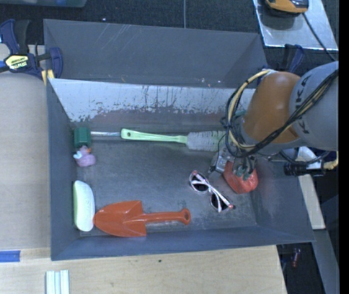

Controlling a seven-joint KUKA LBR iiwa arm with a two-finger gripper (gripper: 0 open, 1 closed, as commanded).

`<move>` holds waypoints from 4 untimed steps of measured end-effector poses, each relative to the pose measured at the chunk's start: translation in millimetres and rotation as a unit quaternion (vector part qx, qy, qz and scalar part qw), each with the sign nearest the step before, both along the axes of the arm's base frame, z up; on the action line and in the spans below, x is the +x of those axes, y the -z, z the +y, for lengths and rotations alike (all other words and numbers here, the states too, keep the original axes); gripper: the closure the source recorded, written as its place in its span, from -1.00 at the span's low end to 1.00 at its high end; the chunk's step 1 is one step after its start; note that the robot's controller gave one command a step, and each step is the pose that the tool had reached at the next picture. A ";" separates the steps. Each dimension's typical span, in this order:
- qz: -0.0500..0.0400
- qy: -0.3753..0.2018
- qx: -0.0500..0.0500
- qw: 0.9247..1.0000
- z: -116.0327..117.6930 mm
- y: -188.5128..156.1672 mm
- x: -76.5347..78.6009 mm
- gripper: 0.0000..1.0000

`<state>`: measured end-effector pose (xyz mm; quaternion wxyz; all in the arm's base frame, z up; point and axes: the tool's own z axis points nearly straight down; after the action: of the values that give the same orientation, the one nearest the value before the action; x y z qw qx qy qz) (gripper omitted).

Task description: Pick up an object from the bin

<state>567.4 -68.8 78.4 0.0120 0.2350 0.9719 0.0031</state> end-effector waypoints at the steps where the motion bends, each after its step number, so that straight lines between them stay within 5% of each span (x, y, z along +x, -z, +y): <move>1: 0.001 0.000 0.000 1.000 -0.1 0.3 -0.5 -1.00; 3: 0.004 0.007 0.002 1.000 -17.6 1.8 11.4 -1.00; 4: 0.001 -0.115 -0.002 0.993 -37.1 4.8 -13.1 -1.00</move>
Offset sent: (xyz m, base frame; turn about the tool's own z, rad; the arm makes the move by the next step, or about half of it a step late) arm 0.0000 0.0000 0.0000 0.0000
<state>554.3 -105.9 73.6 0.0105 0.1216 0.9925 0.0026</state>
